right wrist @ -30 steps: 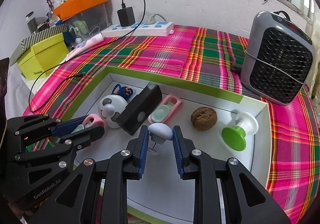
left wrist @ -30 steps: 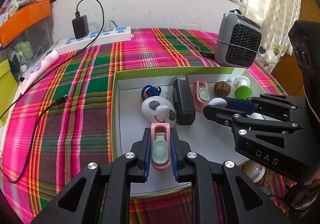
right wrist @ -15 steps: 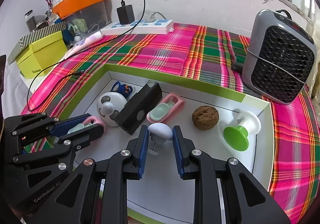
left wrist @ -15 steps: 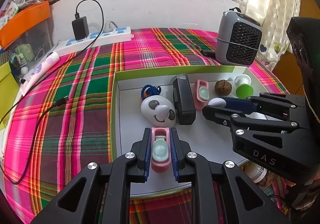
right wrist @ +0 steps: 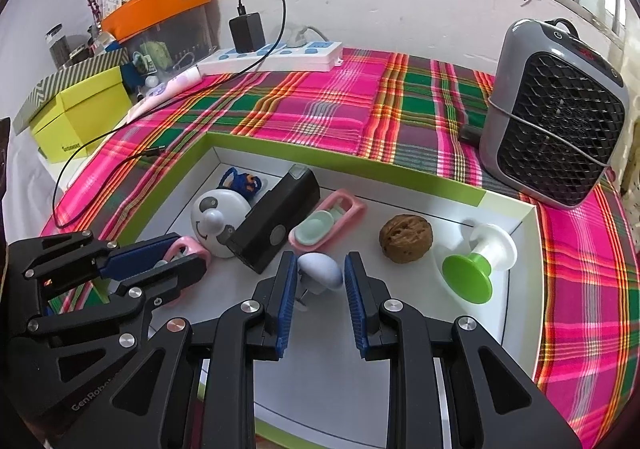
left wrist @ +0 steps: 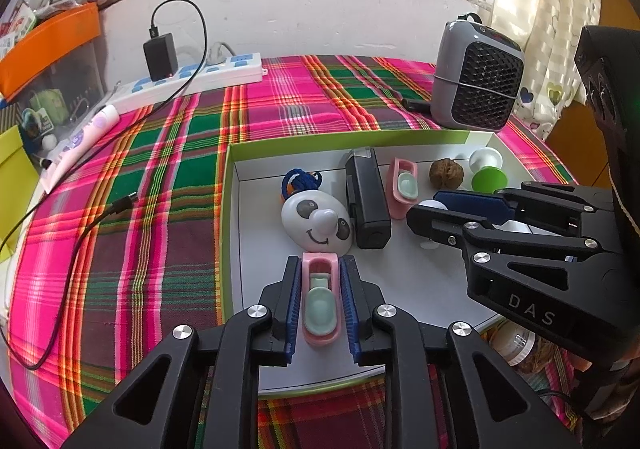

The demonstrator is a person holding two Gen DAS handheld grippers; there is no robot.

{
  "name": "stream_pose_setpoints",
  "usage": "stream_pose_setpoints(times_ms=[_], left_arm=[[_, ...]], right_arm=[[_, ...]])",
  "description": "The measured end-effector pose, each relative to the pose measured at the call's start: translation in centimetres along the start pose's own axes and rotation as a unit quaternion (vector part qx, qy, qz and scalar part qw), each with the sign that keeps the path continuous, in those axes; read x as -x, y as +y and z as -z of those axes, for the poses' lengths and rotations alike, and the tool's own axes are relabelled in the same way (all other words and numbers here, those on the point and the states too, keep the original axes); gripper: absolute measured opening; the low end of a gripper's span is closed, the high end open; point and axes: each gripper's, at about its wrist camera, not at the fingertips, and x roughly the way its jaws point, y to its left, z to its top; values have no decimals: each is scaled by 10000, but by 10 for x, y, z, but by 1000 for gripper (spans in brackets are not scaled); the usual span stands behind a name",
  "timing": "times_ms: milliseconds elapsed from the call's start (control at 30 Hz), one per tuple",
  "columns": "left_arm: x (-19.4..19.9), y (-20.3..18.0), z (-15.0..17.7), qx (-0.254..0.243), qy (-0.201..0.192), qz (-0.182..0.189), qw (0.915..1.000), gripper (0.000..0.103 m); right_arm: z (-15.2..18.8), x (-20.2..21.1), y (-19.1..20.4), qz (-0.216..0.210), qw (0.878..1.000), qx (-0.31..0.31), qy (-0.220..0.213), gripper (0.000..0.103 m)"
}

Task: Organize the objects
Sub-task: 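Lower the pink case and white knob into the box and open both grippers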

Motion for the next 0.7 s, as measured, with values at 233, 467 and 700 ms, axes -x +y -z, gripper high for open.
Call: stream_pose_setpoints(times_ms=[233, 467, 700], left_arm=[[1, -1, 1, 31, 1, 23, 10000, 24], [4, -3, 3, 3, 3, -1, 10000, 30], [14, -3, 6, 53, -61, -40, 10000, 35]], right_arm=[[0, 3, 0, 36, 10000, -25, -45, 28], [1, 9, 0, 55, 9999, -47, -101, 36], [4, 18, 0, 87, 9997, -130, -169, 37]])
